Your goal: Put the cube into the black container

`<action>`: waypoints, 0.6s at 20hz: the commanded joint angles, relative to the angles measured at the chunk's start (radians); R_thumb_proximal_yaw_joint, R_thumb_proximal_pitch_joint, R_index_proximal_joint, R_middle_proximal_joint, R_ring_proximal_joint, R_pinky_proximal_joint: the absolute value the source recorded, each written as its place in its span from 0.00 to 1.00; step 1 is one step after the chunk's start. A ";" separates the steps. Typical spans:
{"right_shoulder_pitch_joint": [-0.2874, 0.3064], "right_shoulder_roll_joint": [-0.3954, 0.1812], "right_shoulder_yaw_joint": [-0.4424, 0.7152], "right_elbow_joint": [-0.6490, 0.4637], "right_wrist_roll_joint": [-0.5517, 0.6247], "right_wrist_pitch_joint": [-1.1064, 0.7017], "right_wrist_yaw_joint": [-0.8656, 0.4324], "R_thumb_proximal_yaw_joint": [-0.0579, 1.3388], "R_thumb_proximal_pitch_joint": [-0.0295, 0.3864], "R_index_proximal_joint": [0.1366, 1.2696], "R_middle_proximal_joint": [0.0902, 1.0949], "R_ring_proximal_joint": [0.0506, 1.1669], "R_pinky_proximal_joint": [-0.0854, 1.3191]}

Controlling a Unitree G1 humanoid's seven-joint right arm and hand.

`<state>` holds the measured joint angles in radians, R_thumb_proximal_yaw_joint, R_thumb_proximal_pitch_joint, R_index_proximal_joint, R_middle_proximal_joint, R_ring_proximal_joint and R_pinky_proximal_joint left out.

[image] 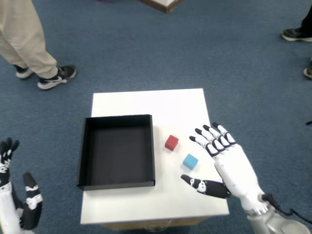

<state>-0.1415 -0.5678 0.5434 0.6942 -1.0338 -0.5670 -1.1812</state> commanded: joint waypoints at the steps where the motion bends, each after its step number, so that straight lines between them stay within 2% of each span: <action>1: -0.036 -0.004 -0.034 0.008 -0.016 0.075 -0.073 0.28 0.01 0.15 0.10 0.12 0.07; 8: -0.058 0.044 -0.046 0.070 -0.051 0.239 -0.087 0.27 0.21 0.12 0.08 0.10 0.05; 12: -0.066 0.076 -0.054 0.076 -0.054 0.305 -0.076 0.25 0.23 0.12 0.07 0.09 0.05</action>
<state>-0.1748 -0.4693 0.5250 0.8004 -1.1027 -0.2791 -1.2078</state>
